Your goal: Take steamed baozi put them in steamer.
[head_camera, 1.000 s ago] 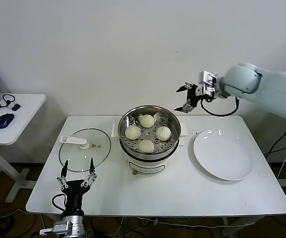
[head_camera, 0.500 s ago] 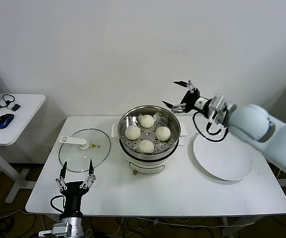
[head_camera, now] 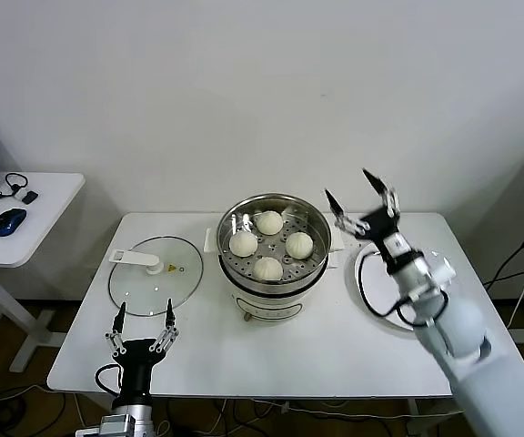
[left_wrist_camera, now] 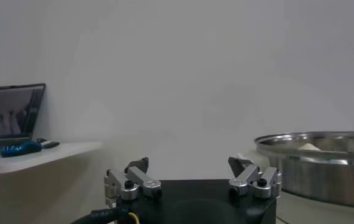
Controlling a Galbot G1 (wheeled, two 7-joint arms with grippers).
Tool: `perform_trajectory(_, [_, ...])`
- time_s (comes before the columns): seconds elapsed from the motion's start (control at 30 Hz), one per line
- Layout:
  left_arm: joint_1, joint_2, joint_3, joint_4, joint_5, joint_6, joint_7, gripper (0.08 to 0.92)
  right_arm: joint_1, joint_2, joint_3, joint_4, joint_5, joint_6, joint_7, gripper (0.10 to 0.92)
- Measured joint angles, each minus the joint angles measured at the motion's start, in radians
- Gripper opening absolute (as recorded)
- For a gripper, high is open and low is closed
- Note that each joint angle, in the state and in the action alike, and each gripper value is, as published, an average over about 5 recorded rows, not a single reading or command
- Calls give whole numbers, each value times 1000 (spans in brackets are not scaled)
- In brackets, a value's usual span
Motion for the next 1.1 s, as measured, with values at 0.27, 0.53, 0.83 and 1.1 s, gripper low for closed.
perform_trajectory(0.27, [1,0,-1,11,7,-5,-1,823,-405,188,146,10,-24,193,13,823])
perform_trajectory(0.53, [0,0,1,18,13,-10,-2,823,-659,321,180,17,-49,342,38,823])
perform_trajectory(0.83, [-1,0,5,16,21,-11,-2,823,-720,411,182,36,-82,433,67,823])
perform_trajectory(1.1, [1,0,7,11,25,-12,-1,823,-724,447,184,43,-110,462,85,823])
